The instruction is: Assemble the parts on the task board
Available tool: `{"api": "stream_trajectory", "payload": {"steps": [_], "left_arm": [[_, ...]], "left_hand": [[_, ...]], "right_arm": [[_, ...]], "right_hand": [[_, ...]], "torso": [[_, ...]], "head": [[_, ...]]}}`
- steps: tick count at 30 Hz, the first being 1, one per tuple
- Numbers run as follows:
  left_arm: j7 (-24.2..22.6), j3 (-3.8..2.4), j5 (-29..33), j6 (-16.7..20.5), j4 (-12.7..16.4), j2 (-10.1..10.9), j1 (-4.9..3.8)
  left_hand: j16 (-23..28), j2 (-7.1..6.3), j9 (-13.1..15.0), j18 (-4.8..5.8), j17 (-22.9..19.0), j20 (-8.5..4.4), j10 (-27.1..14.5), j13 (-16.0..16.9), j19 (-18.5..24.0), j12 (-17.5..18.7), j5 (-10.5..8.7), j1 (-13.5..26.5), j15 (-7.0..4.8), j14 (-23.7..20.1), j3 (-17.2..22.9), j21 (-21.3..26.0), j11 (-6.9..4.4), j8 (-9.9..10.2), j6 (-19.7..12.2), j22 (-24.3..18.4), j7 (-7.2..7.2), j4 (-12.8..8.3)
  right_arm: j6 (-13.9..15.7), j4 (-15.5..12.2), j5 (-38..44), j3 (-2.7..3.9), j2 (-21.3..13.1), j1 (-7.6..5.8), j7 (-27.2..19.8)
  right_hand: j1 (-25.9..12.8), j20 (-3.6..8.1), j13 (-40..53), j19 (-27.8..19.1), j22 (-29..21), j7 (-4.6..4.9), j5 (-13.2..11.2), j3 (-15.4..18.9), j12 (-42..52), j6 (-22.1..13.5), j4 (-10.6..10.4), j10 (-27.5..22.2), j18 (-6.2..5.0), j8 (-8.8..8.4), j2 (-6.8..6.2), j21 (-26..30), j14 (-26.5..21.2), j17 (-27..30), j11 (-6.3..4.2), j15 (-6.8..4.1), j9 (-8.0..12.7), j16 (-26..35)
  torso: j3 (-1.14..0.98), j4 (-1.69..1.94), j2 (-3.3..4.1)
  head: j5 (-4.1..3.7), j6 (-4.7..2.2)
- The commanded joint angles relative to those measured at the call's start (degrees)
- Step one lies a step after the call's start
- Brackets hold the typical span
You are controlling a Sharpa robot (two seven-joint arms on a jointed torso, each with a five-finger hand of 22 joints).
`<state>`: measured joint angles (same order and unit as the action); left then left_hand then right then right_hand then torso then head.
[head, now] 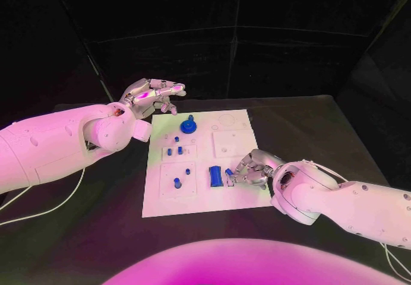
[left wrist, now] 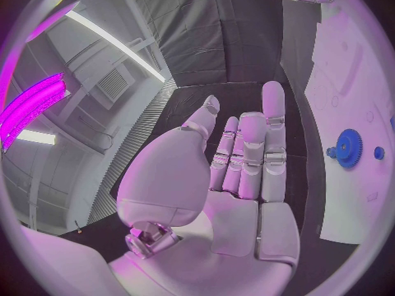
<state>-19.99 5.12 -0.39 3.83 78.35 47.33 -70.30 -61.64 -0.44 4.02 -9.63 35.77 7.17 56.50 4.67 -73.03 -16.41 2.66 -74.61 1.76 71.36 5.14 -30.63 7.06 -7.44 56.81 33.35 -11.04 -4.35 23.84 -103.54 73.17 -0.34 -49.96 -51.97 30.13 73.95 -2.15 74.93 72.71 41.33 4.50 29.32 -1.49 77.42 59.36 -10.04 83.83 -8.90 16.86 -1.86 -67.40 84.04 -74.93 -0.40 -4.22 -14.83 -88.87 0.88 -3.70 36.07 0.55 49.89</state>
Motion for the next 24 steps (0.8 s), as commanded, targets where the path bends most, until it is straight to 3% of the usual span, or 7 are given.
{"api": "stream_trajectory", "payload": {"steps": [1,7,24], "left_arm": [[-0.02,-0.02,-0.12,-0.63,0.13,0.02,-0.15],[0.06,-0.02,-0.12,-0.67,0.16,0.01,-0.16],[0.12,-0.02,-0.12,-0.73,0.12,0.0,-0.18]], "left_hand": [[-0.19,0.44,0.01,-0.67,-0.05,0.01,-0.31,0.08,-0.25,-0.2,0.03,-0.08,0.06,0.14,-0.3,0.11,-0.05,-0.26,-0.43,-0.07,-0.01,0.01],[-0.19,0.48,0.01,-0.67,-0.07,0.01,-0.32,0.08,-0.26,-0.22,0.03,-0.13,0.06,0.13,-0.3,0.11,-0.05,-0.27,-0.44,-0.08,-0.01,0.01],[-0.22,0.59,0.01,-0.67,-0.08,0.01,-0.35,0.08,-0.27,-0.26,0.03,-0.21,0.06,0.12,-0.31,0.11,-0.06,-0.29,-0.45,-0.08,0.0,0.0]], "right_arm": [[-0.49,0.2,-1.36,0.02,0.34,-0.08,1.18],[-1.16,0.29,-1.58,0.02,0.81,-0.08,1.61],[-3.36,0.39,-0.77,0.02,1.15,-0.08,3.27]], "right_hand": [[-0.9,-0.12,3.63,0.3,-0.01,-0.13,0.07,0.08,-0.2,0.65,-0.59,0.43,0.94,-0.27,0.12,-0.22,5.51,-12.99,0.21,0.27,-0.14,-0.16],[-1.5,-0.02,3.82,0.29,-0.08,-0.4,1.17,0.32,-0.03,1.32,-1.18,0.57,0.92,-0.02,-0.02,-0.16,5.51,-12.98,0.01,0.13,-0.5,-0.16],[-2.47,0.49,3.82,0.31,-0.22,-1.39,0.18,1.33,-0.17,3.21,-2.33,0.66,0.88,1.57,-0.34,0.02,5.49,-12.9,-0.79,-0.5,-2.27,-0.11]], "torso": [[-0.04,-0.02,-0.04],[-0.06,-0.06,-0.02],[-0.08,-0.06,-0.05]], "head": [[0.15,0.07],[0.22,0.11],[0.18,0.11]]}}
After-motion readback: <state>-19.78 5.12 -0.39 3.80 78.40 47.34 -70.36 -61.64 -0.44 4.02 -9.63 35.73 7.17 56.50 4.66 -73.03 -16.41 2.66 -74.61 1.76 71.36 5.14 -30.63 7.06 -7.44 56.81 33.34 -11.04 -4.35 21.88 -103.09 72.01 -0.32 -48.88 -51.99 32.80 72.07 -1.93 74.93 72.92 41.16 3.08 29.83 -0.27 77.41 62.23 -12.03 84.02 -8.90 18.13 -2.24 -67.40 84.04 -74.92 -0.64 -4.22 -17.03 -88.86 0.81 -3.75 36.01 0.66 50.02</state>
